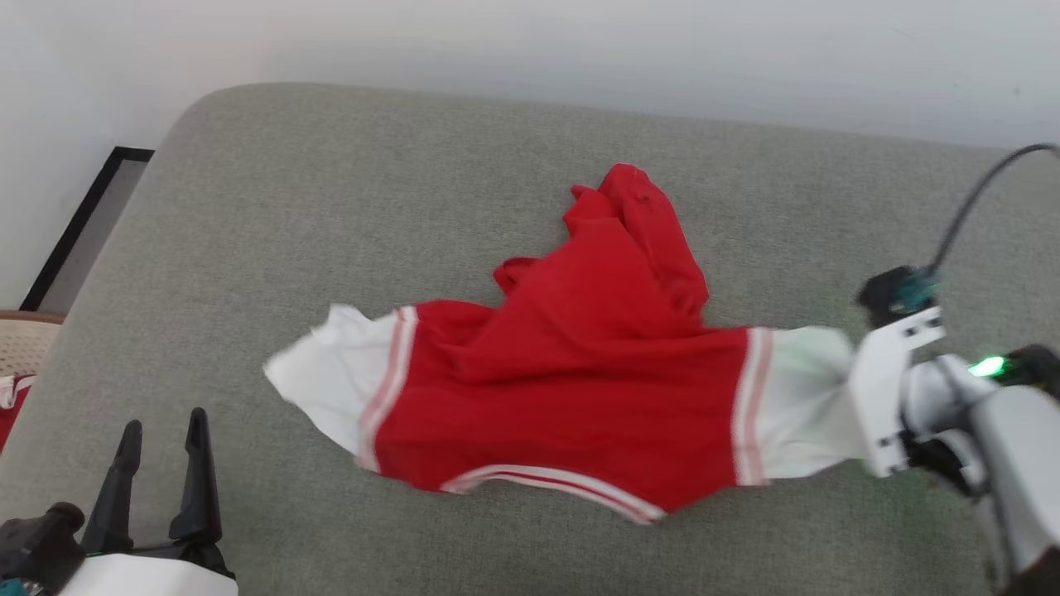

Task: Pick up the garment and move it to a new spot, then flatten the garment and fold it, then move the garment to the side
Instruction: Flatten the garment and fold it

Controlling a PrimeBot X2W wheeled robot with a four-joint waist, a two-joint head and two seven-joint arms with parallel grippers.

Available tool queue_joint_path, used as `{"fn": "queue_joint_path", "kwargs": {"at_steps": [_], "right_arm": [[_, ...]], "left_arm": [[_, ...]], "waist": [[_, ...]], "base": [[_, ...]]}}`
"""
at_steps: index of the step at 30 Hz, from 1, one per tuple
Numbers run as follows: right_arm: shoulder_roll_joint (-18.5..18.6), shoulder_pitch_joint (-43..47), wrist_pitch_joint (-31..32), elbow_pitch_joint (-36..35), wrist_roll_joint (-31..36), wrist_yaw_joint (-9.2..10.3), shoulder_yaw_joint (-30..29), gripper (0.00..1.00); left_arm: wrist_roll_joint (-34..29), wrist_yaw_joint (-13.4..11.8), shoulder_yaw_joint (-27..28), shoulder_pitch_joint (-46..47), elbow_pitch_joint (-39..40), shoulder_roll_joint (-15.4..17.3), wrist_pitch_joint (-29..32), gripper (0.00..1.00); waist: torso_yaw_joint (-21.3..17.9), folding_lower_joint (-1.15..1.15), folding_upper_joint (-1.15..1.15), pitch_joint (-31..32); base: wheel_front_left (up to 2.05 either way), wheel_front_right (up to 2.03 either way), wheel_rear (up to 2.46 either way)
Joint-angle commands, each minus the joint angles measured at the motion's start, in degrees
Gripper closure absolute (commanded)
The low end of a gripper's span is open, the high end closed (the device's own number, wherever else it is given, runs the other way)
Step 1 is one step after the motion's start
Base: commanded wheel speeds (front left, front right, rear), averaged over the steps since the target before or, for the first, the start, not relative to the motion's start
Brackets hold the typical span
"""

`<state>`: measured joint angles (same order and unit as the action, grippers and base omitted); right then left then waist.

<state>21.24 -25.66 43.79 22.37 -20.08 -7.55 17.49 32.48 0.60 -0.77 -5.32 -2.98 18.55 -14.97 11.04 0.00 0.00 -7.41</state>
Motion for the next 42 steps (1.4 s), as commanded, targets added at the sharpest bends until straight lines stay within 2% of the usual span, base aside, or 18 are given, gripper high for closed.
{"fn": "queue_joint_path", "kwargs": {"at_steps": [1,5,6,7,9,10,11,18,22,25,35,37,42], "right_arm": [[1.52,-0.29,0.89,-0.55,-0.34,0.12,-1.36,1.0],[3.76,0.71,2.64,-0.67,-0.35,0.08,-5.56,1.0],[3.96,0.87,2.79,-0.35,-0.48,0.08,-6.1,0.96],[4.16,0.88,2.46,0.05,-0.3,0.08,-6.82,0.83],[3.32,0.67,1.62,1.81,-0.46,0.08,-8.09,0.66],[2.99,0.46,1.17,2.51,0.07,0.08,-8.1,0.54],[2.49,0.03,0.44,3.4,0.16,0.08,-8.42,0.0],[-0.16,-2.7,-4.11,8.8,0.98,0.08,-9.3,0.0],[-0.79,-3.6,-7.33,7.96,1.2,0.08,-9.04,0.0],[-1.52,-3.37,-12.28,4.95,3.11,0.08,-11.12,0.0],[-9.65,0.7,-28.44,-5.87,11.98,0.08,-16.93,0.0],[-10.65,1.34,-29.85,-6.78,12.69,0.07,-17.2,0.0],[-14.63,4.42,-35.83,-11.51,16.26,0.07,-18.96,0.0]], "left_arm": [[-0.41,0.46,0.09,-0.52,-0.15,-0.09,-0.28,0.0],[-1.02,1.34,0.24,0.62,-0.82,-0.44,-0.29,0.0],[-1.16,1.54,0.28,0.98,-0.97,-0.47,-0.29,0.0],[-1.29,1.76,0.25,1.3,-1.13,-0.5,-0.29,0.0],[-1.3,2.18,0.12,1.83,-1.63,-0.37,-0.29,0.0],[-1.34,2.45,-0.06,2.06,-1.89,-0.27,-0.29,0.0],[-1.41,2.47,-0.2,2.35,-2.15,-0.12,-0.29,0.0],[-1.43,3.63,-1.47,4.89,-3.01,1.98,2.25,0.0],[-0.79,4.57,-2.52,6.02,-2.39,4.36,6.04,0.0],[-0.07,5.27,-3.65,6.71,-1.54,7.01,10.67,0.0],[2.82,5.89,-6.04,7.11,-2.06,12.89,24.04,0.0],[3.18,5.93,-6.16,7.07,-2.22,13.59,25.46,0.0],[6.08,4.58,-6.32,6.64,-4.36,15.75,34.71,0.0]], "waist": [[-0.42,0.0,0.0,-0.12],[-0.93,0.0,0.0,-0.49],[-1.03,0.0,0.0,-0.66],[-1.12,0.0,0.0,-0.83],[-1.35,0.0,0.0,-1.17],[-1.44,0.0,0.0,-1.33],[-1.58,0.0,0.0,-1.5],[-3.52,0.0,0.0,-2.07],[-5.52,0.0,0.0,-1.96],[-8.12,0.0,0.0,-1.81],[-16.02,0.0,0.0,-2.21],[-16.76,0.0,0.0,-2.26],[-19.46,0.0,0.0,-2.28]], "base": [[0.0,0.0,0.0],[0.0,0.0,0.0],[0.0,0.0,0.0],[0.0,0.0,0.0],[0.0,0.0,0.0],[0.0,0.0,0.0],[0.0,0.0,0.0],[0.0,0.0,0.0],[0.0,0.0,0.0],[0.0,0.0,0.0],[0.0,0.0,0.0],[0.0,0.0,0.0],[0.0,0.0,0.0]]}}
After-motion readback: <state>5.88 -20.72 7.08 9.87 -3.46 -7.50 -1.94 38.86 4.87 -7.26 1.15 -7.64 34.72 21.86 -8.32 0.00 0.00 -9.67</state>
